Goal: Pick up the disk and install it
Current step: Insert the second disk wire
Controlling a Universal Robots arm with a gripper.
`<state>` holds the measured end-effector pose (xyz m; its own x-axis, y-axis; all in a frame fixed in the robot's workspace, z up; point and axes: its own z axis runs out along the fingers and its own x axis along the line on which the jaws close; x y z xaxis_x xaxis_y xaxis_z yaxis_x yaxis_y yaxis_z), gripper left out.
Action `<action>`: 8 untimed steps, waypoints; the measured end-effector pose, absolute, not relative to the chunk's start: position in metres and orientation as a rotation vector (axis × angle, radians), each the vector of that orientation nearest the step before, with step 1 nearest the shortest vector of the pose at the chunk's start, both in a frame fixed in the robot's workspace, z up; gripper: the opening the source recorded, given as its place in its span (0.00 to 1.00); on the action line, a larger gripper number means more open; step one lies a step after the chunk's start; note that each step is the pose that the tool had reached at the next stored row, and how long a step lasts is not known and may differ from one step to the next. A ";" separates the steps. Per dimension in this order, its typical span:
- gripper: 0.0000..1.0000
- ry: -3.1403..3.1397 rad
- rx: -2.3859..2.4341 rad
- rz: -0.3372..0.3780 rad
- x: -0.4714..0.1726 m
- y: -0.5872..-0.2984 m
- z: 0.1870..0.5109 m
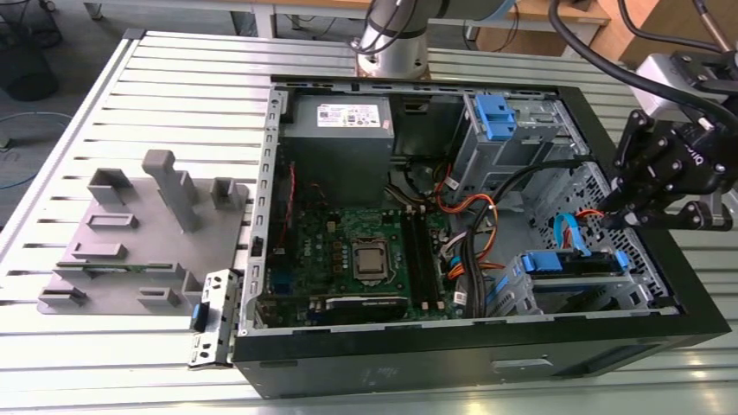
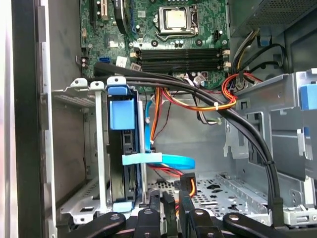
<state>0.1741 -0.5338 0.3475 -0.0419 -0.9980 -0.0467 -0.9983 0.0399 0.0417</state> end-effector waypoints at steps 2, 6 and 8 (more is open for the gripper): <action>0.29 2.262 -2.171 0.098 0.176 -0.534 0.347; 0.29 2.262 -2.171 0.098 0.177 -0.534 0.347; 0.29 2.262 -2.171 0.098 0.178 -0.534 0.347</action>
